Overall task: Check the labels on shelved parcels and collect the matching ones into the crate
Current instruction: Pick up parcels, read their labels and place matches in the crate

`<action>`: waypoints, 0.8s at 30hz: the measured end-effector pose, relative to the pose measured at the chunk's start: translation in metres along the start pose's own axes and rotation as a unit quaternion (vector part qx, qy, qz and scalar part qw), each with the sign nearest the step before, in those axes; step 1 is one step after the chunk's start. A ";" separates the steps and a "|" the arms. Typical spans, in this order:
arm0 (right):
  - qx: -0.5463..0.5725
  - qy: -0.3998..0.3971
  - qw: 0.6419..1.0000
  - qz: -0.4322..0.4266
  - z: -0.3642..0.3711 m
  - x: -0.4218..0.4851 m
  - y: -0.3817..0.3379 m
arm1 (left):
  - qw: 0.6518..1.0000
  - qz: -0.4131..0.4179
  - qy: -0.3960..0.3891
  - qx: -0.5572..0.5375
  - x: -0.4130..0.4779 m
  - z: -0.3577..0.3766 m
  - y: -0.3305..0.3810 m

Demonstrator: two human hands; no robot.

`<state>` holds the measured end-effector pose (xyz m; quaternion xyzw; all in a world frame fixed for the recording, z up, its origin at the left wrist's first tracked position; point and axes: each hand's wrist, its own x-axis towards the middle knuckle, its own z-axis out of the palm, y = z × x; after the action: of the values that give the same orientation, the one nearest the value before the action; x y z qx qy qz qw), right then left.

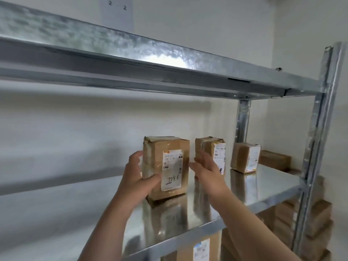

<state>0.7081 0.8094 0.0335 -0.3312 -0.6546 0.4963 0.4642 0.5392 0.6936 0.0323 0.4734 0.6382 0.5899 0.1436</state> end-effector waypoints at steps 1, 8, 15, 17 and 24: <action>0.000 -0.010 1.000 0.011 0.002 0.012 0.006 | 1.000 -0.020 -0.011 0.011 0.006 0.002 -0.004; 0.031 -0.087 0.995 0.039 0.005 0.075 0.039 | 0.995 -0.077 -0.041 0.041 0.036 0.031 -0.026; 0.062 -0.210 0.975 -0.045 0.002 0.111 0.053 | 0.995 -0.066 0.011 0.069 0.042 0.040 -0.037; 0.090 -0.224 0.968 -0.062 -0.001 0.119 0.057 | 0.994 -0.056 0.048 0.076 0.042 0.046 -0.032; 0.207 -0.266 0.938 -0.084 -0.009 0.128 0.074 | 0.985 -0.019 0.160 -0.060 0.036 0.079 -0.033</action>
<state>0.6698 0.9484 -0.0014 -0.0276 -0.6624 0.6497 0.3719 0.5649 0.7751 -0.0037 0.3512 0.6252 0.6924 0.0792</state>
